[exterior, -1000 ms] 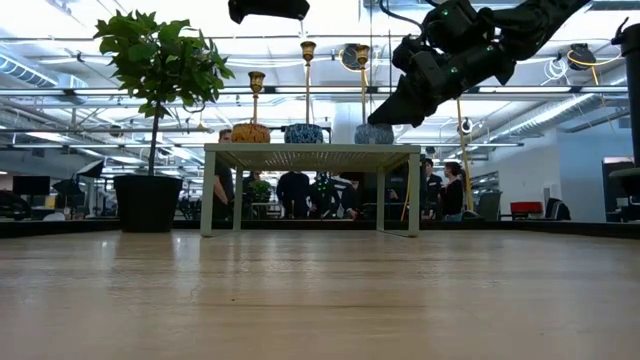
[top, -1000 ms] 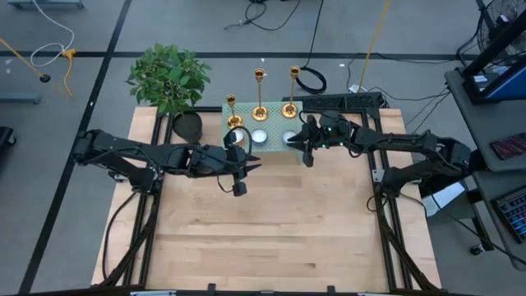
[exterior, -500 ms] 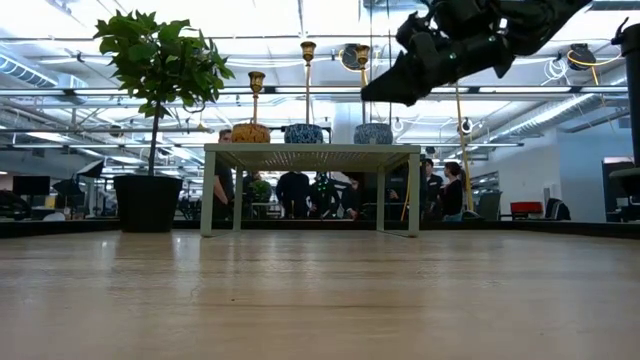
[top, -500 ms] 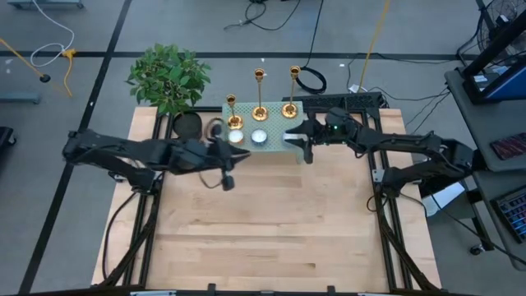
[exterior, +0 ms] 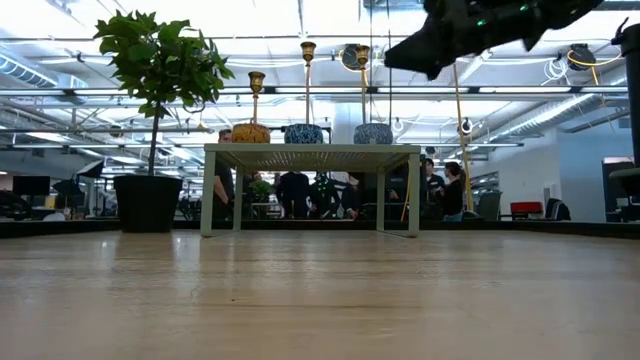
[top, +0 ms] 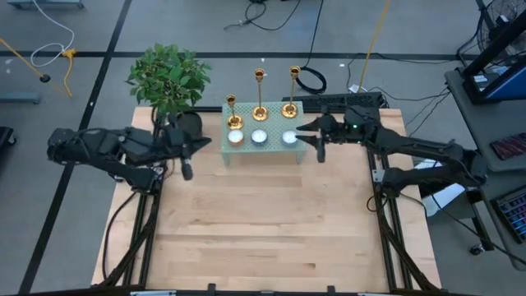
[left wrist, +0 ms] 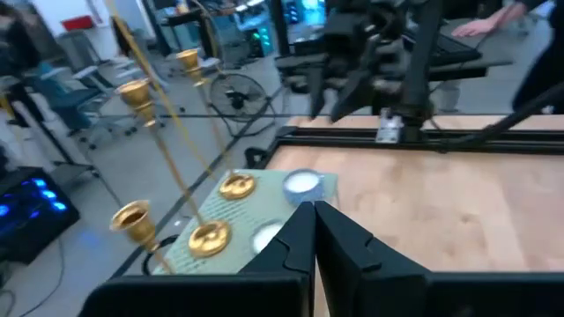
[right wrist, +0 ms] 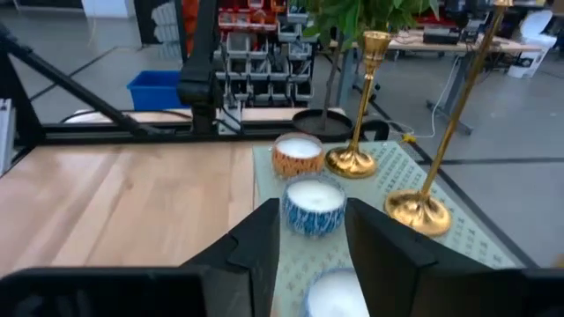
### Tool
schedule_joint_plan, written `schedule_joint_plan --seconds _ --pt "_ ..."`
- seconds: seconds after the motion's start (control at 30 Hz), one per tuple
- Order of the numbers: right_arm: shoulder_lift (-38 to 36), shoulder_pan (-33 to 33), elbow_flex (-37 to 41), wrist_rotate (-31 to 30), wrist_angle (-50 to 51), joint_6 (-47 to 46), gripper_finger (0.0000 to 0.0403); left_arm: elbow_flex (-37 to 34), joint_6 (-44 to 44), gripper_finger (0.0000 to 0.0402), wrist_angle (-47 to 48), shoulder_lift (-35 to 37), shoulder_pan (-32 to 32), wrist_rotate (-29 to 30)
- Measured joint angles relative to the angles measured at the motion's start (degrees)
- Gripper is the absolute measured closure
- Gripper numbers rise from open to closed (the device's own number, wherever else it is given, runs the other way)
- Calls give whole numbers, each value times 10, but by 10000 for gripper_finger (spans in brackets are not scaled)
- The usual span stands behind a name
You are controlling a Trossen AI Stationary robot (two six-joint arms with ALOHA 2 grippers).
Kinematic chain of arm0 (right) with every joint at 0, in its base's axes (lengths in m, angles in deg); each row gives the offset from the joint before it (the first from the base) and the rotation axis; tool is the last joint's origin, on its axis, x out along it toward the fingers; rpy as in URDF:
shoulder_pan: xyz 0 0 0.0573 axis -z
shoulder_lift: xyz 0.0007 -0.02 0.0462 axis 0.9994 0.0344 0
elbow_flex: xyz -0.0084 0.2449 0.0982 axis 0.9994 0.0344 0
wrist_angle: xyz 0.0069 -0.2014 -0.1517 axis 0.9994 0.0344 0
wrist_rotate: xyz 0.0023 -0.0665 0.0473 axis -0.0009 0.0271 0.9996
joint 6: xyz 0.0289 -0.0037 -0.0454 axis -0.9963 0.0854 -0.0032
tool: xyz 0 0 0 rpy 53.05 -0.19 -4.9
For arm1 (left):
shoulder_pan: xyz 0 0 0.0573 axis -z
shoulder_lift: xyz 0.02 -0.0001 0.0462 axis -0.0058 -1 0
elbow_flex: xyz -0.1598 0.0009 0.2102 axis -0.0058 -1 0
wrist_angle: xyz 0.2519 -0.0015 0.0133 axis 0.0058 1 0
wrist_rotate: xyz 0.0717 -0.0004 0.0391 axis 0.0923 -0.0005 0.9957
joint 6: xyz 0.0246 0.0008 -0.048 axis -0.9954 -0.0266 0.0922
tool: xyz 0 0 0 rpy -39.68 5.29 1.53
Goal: Pick & Place candle stick holders
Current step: Return to Home Position
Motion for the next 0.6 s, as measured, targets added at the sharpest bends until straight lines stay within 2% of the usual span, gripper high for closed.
schedule_joint_plan --seconds 0.1,0.2,0.4,0.6 --pt "-40 0 0 0 52 6 282 -64 -1 390 -22 49 7 26" --pt "-74 0 12 0 76 10 282 -149 -5 398 -77 99 6 24" --pt "-150 0 87 -1 69 25 284 -294 -8 387 -169 185 6 -1" --pt "-229 0 179 -17 11 13 286 -386 -31 397 -244 257 6 -15"
